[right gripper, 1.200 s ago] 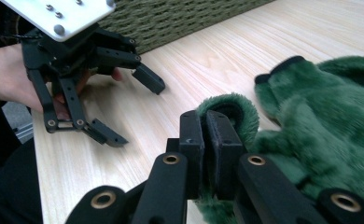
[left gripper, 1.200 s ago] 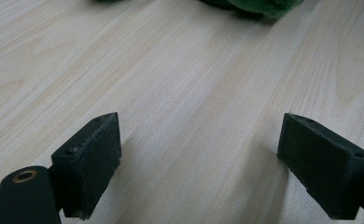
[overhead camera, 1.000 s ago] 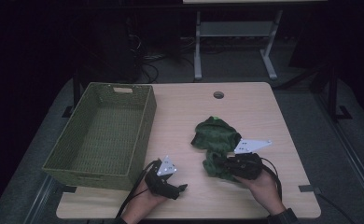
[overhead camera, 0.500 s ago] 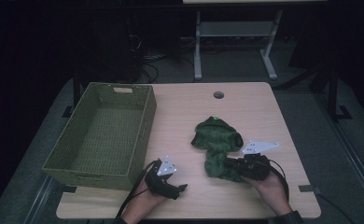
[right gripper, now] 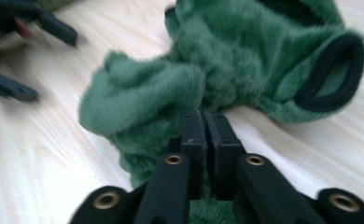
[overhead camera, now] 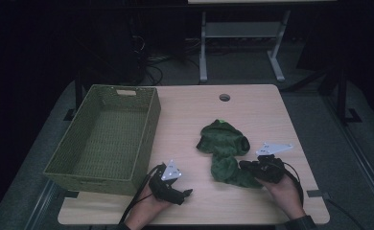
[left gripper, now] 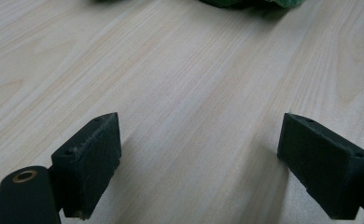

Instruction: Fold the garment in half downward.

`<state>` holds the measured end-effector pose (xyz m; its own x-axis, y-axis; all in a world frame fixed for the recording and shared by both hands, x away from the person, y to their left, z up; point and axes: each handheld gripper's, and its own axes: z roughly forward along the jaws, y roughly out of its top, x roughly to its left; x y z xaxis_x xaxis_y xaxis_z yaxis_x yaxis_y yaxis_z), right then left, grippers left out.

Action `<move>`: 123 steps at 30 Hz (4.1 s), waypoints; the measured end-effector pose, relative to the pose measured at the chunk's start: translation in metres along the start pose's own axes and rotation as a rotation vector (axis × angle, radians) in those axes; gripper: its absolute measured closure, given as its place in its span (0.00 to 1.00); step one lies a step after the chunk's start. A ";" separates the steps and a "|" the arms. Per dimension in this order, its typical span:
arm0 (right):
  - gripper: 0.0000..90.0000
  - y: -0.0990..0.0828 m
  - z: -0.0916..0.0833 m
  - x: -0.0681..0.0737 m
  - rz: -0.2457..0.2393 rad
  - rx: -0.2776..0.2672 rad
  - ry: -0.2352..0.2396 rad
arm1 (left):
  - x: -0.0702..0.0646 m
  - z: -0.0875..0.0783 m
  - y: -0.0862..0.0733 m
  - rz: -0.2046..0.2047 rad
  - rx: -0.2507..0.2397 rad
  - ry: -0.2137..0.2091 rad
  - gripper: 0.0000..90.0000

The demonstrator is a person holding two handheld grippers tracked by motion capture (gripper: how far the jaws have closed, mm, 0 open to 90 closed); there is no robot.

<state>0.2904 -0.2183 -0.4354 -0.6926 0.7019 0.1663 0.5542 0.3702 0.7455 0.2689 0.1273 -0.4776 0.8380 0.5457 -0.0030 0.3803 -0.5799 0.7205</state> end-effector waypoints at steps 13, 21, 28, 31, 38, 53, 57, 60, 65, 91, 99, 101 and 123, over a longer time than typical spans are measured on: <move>1.00 0.021 0.018 0.006 -0.033 -0.015 0.050 | 0.001 0.000 0.000 0.007 0.006 -0.001 0.14; 1.00 0.014 0.053 0.003 -0.029 0.098 0.035 | 0.000 0.000 0.000 0.004 0.005 -0.003 0.14; 1.00 0.011 0.059 0.002 -0.029 0.121 0.040 | 0.000 0.000 0.000 0.004 0.006 -0.002 0.14; 0.95 0.012 0.054 0.002 -0.035 0.103 0.036 | 0.000 0.000 0.000 0.006 0.006 -0.001 0.14; 0.78 0.015 0.027 -0.003 -0.023 0.017 0.015 | 0.000 0.000 0.000 0.004 0.006 -0.002 0.14; 0.62 -0.020 -0.020 -0.020 0.023 0.013 -0.041 | 0.000 0.000 0.000 0.003 0.003 -0.001 0.14; 0.63 -0.032 -0.030 -0.021 0.016 0.012 -0.063 | 0.000 0.000 0.000 0.003 0.003 -0.001 0.14; 0.63 -0.043 -0.038 -0.023 0.023 0.016 -0.073 | 0.000 0.000 0.000 0.003 0.003 -0.001 0.14; 0.61 -0.059 -0.049 -0.025 0.044 0.015 -0.068 | 0.000 0.000 0.000 0.003 0.003 -0.001 0.14; 0.79 -0.076 -0.038 -0.020 0.027 0.081 0.014 | 0.000 0.000 0.000 0.004 0.006 -0.002 0.14; 0.94 -0.074 -0.039 -0.020 0.020 0.094 0.025 | 0.000 0.000 0.000 0.003 0.006 -0.002 0.14; 0.94 -0.073 -0.040 -0.020 0.002 0.085 0.024 | 0.000 0.000 0.000 0.004 0.006 -0.002 0.14; 0.94 -0.053 -0.050 -0.011 -0.056 -0.017 0.033 | 0.000 0.000 0.000 0.002 0.003 -0.002 0.14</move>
<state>0.2457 -0.2765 -0.4441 -0.7375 0.6595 0.1450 0.5063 0.3980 0.7650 0.2693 0.1271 -0.4775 0.8397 0.5431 -0.0029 0.3797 -0.5832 0.7181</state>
